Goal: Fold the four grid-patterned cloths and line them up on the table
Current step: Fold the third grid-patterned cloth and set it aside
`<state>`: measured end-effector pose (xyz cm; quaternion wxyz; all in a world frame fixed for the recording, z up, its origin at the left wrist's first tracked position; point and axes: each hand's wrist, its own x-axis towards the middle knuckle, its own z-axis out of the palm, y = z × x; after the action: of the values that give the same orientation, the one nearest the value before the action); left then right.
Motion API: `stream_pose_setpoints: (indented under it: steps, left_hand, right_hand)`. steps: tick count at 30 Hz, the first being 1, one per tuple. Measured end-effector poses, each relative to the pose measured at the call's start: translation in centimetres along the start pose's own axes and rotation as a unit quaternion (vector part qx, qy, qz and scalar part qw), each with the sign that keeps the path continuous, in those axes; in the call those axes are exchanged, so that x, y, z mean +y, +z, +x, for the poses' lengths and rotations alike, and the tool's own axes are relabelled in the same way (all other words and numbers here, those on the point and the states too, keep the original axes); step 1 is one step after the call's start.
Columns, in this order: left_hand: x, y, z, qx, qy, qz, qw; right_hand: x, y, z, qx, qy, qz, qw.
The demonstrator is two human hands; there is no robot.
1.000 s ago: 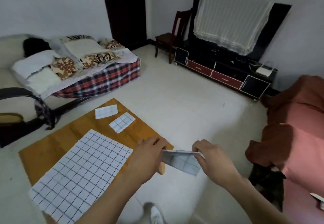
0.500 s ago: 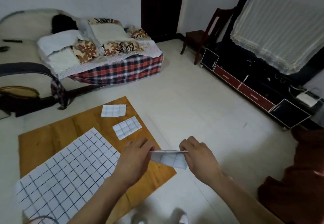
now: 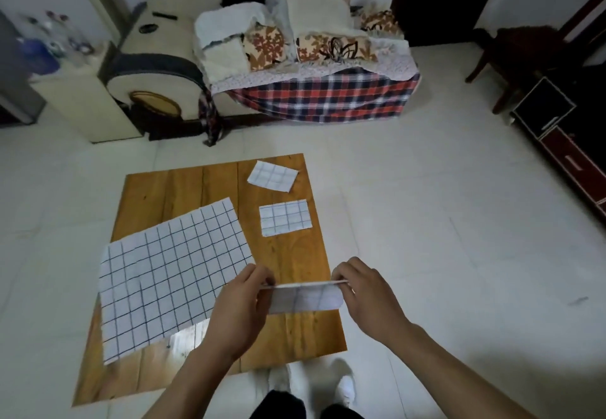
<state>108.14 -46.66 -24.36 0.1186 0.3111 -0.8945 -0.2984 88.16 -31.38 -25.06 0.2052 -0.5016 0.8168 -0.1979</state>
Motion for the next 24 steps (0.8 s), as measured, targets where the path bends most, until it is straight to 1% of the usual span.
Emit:
stream_pose_setpoints:
  steps: [3, 7, 13, 15, 19, 24]
  left_hand:
    - [-1.4, 1.7, 1.2, 0.012, -0.047, -0.037, 0.998]
    - [-4.9, 4.7, 3.5, 0.014, -0.088, -0.072, 0.993]
    - [-11.8, 8.8, 8.1, -0.012, -0.131, -0.107, 0.985]
    - [-13.9, 10.3, 9.7, -0.015, -0.144, -0.112, 0.983]
    - [-17.5, 14.1, 12.8, -0.015, -0.182, -0.109, 0.977]
    - [-19.8, 18.0, 15.7, -0.025, -0.230, -0.089, 0.969]
  right_hand:
    - [1.3, 1.1, 2.5, -0.021, 0.005, 0.012, 1.000]
    - [3.4, 3.3, 5.6, -0.024, 0.018, 0.036, 0.999]
    - [6.1, 9.0, 11.5, -0.026, 0.104, 0.085, 0.991]
    - [7.2, 11.0, 13.7, -0.021, 0.117, 0.097, 0.988]
    - [9.7, 14.7, 17.5, -0.019, 0.143, 0.081, 0.986]
    - [12.2, 17.6, 20.6, -0.021, 0.176, 0.048, 0.983]
